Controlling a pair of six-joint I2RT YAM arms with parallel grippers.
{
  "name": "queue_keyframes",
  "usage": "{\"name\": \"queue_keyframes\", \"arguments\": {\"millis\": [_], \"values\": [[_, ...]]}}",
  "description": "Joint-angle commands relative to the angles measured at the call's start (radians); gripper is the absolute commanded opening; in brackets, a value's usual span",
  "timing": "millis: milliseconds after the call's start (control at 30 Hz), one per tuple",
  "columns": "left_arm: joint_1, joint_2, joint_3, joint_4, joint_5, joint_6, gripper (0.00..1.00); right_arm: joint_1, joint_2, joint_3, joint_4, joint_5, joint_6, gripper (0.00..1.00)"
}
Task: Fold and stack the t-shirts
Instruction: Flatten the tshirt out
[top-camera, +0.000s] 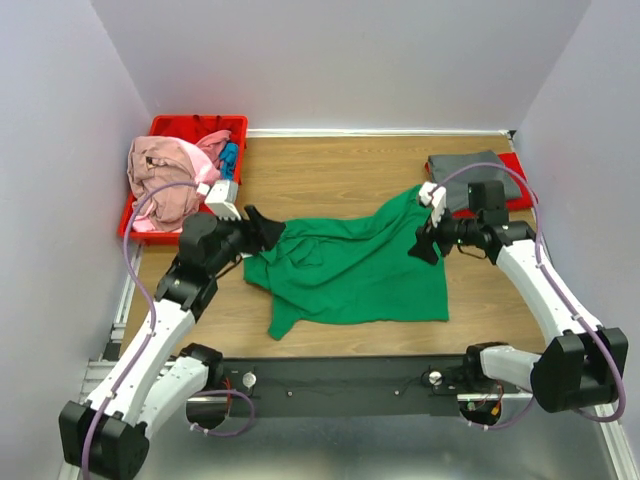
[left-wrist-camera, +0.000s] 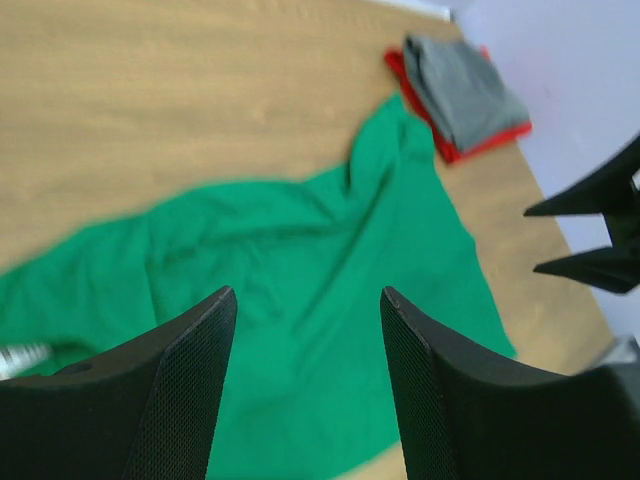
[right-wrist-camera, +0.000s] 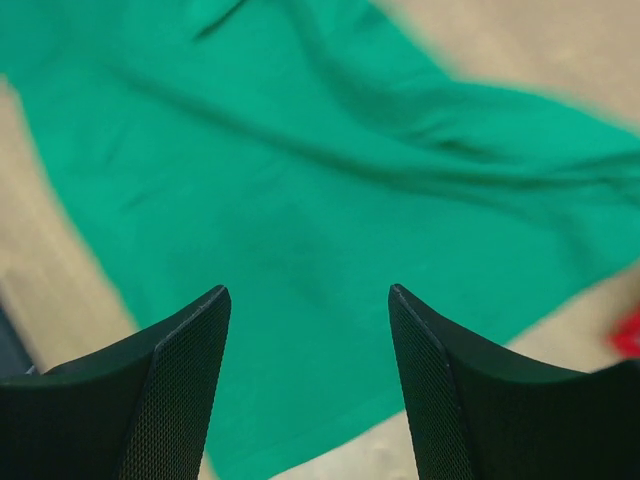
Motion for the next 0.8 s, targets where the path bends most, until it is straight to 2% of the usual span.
{"name": "queue_keyframes", "arguments": {"millis": [0, 133, 233, 500, 767], "values": [[-0.009, -0.075, -0.093, -0.116, 0.132, -0.043, 0.67, 0.003, -0.045, -0.087, -0.112, -0.122, -0.121, 0.71], [-0.038, -0.131, -0.128, -0.150, 0.153, -0.080, 0.67, 0.003, -0.059, -0.145, -0.126, -0.083, -0.148, 0.72], [-0.087, -0.113, -0.148, -0.159, 0.146, -0.106, 0.67, 0.004, -0.057, -0.167, -0.129, -0.047, -0.153, 0.72], [-0.247, 0.000, -0.129, -0.156, -0.017, -0.142, 0.67, 0.001, -0.025, -0.173, -0.133, 0.029, -0.129, 0.72], [-0.382, 0.089, -0.110, -0.182, -0.143, -0.183, 0.59, 0.003, 0.006, -0.201, -0.164, 0.149, -0.197, 0.72]]}}
